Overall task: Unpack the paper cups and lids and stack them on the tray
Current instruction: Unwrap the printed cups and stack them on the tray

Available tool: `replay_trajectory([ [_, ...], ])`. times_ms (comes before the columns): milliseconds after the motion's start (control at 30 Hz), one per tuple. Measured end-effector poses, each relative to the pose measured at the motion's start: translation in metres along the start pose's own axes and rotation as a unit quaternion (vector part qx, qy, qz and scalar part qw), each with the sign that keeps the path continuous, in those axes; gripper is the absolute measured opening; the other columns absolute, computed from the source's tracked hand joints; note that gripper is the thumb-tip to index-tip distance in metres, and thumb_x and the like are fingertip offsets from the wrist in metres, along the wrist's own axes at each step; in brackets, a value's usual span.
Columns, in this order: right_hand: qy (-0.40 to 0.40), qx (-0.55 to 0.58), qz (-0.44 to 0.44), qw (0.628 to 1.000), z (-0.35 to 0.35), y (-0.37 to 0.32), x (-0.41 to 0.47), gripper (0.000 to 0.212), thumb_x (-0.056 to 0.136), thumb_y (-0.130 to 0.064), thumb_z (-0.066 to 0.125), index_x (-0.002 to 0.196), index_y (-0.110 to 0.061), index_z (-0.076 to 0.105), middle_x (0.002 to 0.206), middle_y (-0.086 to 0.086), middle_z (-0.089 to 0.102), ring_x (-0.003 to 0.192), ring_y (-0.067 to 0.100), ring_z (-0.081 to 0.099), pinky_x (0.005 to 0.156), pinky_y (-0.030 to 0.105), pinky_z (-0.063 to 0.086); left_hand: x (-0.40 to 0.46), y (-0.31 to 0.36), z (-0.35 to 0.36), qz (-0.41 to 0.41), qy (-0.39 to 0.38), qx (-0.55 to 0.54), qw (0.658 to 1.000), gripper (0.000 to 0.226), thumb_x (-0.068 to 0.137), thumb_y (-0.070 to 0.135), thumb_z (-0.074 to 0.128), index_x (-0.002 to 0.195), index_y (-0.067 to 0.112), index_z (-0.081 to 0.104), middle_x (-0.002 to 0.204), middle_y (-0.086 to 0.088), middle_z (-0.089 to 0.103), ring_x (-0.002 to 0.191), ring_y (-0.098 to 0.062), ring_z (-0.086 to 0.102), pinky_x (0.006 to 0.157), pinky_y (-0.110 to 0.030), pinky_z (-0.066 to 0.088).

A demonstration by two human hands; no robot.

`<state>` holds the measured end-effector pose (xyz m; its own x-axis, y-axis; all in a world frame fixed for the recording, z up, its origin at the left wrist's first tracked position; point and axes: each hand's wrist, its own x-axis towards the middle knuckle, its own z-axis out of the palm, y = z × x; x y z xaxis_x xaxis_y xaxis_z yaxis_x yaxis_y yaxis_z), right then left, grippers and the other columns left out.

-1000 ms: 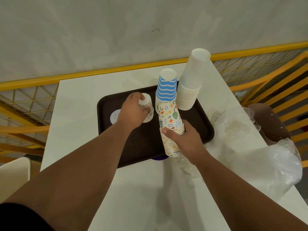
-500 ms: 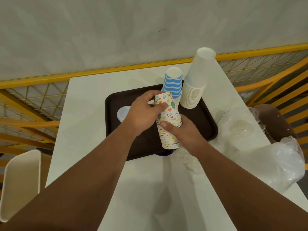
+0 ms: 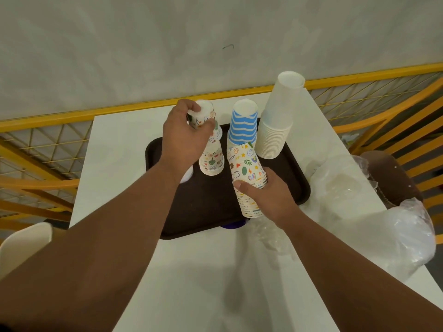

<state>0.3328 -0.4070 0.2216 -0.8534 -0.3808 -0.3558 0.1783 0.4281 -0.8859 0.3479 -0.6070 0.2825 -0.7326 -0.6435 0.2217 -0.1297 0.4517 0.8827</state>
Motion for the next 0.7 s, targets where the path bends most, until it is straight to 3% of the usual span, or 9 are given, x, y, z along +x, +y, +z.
replay_trajectory([
  [100, 0.006, 0.002, 0.000, 1.000, -0.001, 0.002, 0.001, 0.059, 0.075, -0.045, 0.078, 0.123, -0.027, 0.050, 0.114, -0.008, 0.062, 0.102, 0.008, 0.060, 0.072, 0.018, 0.046, -0.001, -0.016, 0.009, 0.015, -0.040, 0.065, 0.997, 0.030, 0.082, 0.022, 0.073, 0.101, 0.025, 0.049, 0.110, 0.003, 0.059, 0.096, -0.013, 0.056, 0.070, -0.012, 0.044],
  [233, 0.006, -0.009, 0.007, 1.000, -0.002, 0.004, 0.000, 0.062, 0.077, -0.046, 0.076, 0.127, -0.026, 0.047, 0.115, -0.009, 0.060, 0.101, 0.007, 0.058, 0.070, 0.016, 0.044, -0.009, -0.039, 0.021, 0.000, -0.080, 0.097, 0.992, 0.031, 0.082, 0.023, 0.074, 0.101, 0.025, 0.050, 0.115, -0.002, 0.060, 0.103, -0.019, 0.058, 0.080, -0.029, 0.051],
  [333, 0.007, -0.021, 0.013, 1.000, -0.002, 0.006, 0.000, 0.063, 0.078, -0.047, 0.075, 0.130, -0.026, 0.045, 0.116, -0.009, 0.058, 0.101, 0.008, 0.057, 0.074, 0.020, 0.044, -0.014, -0.052, 0.024, -0.034, -0.135, 0.161, 0.977, 0.030, 0.085, 0.025, 0.072, 0.109, 0.021, 0.055, 0.129, -0.003, 0.055, 0.116, -0.022, 0.055, 0.083, -0.025, 0.045],
  [400, 0.005, -0.024, 0.013, 1.000, -0.003, 0.006, 0.000, 0.063, 0.077, -0.048, 0.075, 0.129, -0.027, 0.046, 0.116, -0.009, 0.059, 0.102, 0.009, 0.058, 0.077, 0.021, 0.045, -0.017, -0.052, 0.022, -0.041, -0.152, 0.196, 0.968, 0.033, 0.088, 0.031, 0.069, 0.117, 0.019, 0.059, 0.143, -0.002, 0.047, 0.130, -0.021, 0.045, 0.095, -0.025, 0.039],
  [467, 0.004, -0.019, 0.011, 1.000, -0.003, 0.005, -0.001, 0.064, 0.075, -0.050, 0.076, 0.128, -0.025, 0.048, 0.117, -0.008, 0.061, 0.103, 0.009, 0.059, 0.078, 0.022, 0.047, -0.018, -0.041, 0.018, -0.026, -0.111, 0.184, 0.976, 0.031, 0.091, 0.036, 0.063, 0.118, 0.019, 0.063, 0.147, 0.000, 0.045, 0.136, -0.016, 0.039, 0.105, -0.026, 0.033],
  [567, -0.009, 0.011, 0.005, 1.000, -0.002, -0.001, -0.003, 0.065, 0.069, -0.053, 0.078, 0.122, -0.025, 0.055, 0.112, -0.009, 0.065, 0.099, 0.008, 0.063, 0.076, 0.022, 0.051, -0.024, -0.011, 0.011, -0.014, -0.017, 0.063, 0.998, 0.021, 0.093, 0.037, 0.061, 0.105, 0.021, 0.066, 0.118, 0.006, 0.062, 0.111, -0.010, 0.058, 0.095, -0.027, 0.048],
  [633, -0.027, 0.037, 0.000, 0.999, -0.001, -0.006, -0.005, 0.067, 0.062, -0.056, 0.079, 0.118, -0.024, 0.060, 0.108, -0.009, 0.070, 0.098, 0.009, 0.067, 0.081, 0.028, 0.055, -0.031, 0.004, 0.010, -0.071, -0.104, -0.030, 0.992, 0.019, 0.092, 0.037, 0.064, 0.108, 0.027, 0.062, 0.107, 0.010, 0.065, 0.099, -0.006, 0.064, 0.083, -0.029, 0.055],
  [700, -0.046, 0.044, -0.014, 0.998, 0.000, -0.012, -0.007, 0.058, 0.067, -0.050, 0.080, 0.116, -0.024, 0.062, 0.105, -0.009, 0.071, 0.095, 0.008, 0.068, 0.081, 0.027, 0.055, -0.043, 0.009, 0.012, -0.120, -0.240, -0.081, 0.960, 0.031, 0.091, 0.033, 0.066, 0.120, 0.033, 0.055, 0.115, 0.012, 0.064, 0.103, -0.006, 0.064, 0.086, -0.032, 0.057],
])
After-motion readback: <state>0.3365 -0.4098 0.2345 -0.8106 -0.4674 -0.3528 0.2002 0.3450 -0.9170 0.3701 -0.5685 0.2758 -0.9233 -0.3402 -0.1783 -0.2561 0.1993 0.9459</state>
